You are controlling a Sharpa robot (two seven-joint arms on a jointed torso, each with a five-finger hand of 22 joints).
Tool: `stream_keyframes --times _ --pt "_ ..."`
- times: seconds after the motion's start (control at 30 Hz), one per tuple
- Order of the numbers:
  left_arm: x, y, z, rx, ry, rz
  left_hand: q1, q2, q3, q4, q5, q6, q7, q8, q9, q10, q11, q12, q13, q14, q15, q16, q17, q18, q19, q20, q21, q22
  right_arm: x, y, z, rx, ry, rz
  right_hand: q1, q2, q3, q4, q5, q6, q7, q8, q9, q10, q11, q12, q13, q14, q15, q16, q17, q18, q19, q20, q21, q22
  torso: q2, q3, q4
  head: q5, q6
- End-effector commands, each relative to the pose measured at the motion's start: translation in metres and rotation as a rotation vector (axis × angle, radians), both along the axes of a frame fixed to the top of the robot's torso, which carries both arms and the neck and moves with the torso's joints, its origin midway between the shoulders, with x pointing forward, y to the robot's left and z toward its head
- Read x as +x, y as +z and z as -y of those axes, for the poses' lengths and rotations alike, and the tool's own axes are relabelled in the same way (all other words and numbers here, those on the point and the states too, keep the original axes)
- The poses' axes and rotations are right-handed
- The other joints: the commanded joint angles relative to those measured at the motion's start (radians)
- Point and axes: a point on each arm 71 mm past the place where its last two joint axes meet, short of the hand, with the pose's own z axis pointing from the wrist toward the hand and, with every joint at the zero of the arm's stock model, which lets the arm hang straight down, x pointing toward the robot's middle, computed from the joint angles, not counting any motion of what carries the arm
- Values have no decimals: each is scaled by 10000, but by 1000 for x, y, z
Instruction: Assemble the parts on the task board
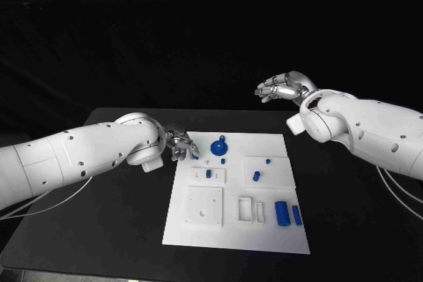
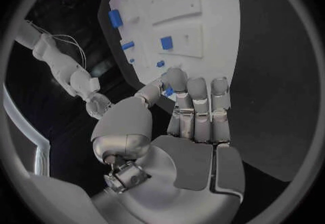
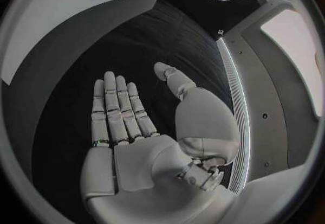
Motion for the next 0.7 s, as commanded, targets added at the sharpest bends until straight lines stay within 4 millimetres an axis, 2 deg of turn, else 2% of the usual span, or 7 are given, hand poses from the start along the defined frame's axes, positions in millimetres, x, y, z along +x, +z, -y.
stream_keyframes --times 0.03,0.2,0.53,0.7 --pt "-3 0 2 399 -30 478 19 -99 14 53 71 894 -590 77 27 153 -20 134 31 152 -28 108 29 -75 156 -1286 27 -12 0 0 -1 8 121 -31 48 -63 17 51 52 -68 339 51 -17 -53 37 34 -18 -54 11 -53 15 65 -79 28 -39 11 -3 4 9 31 -16" --pt "-12 -8 7 865 -200 767 5 -106 29 64 162 946 -609 96 18 178 -48 189 62 187 -56 153 52 -64 224 -1298 31 -8 0 0 -1 3 132 -32 54 -63 17 48 60 -68 339 52 -19 -55 38 37 -25 -57 12 -56 17 66 -83 30 -41 14 -9 13 21 46 -14" --pt "-22 -21 15 943 -631 346 -183 -36 8 58 491 1100 -655 171 15 167 -89 296 127 201 -51 227 93 -69 263 -1301 13 29 0 0 -1 11 115 15 88 -65 21 27 68 -66 338 58 -25 -57 38 49 -43 -60 14 -63 26 71 -92 34 -46 22 9 18 -20 85 -32" --pt "-24 -25 16 1066 -702 162 -212 -34 5 44 518 1131 -664 185 16 163 -96 310 135 202 -43 235 97 -69 265 -1300 10 37 0 0 1 5 94 8 98 -61 23 23 73 -61 337 64 -26 -53 37 56 -50 -57 13 -64 31 74 -91 37 -45 26 12 21 -30 72 -46"
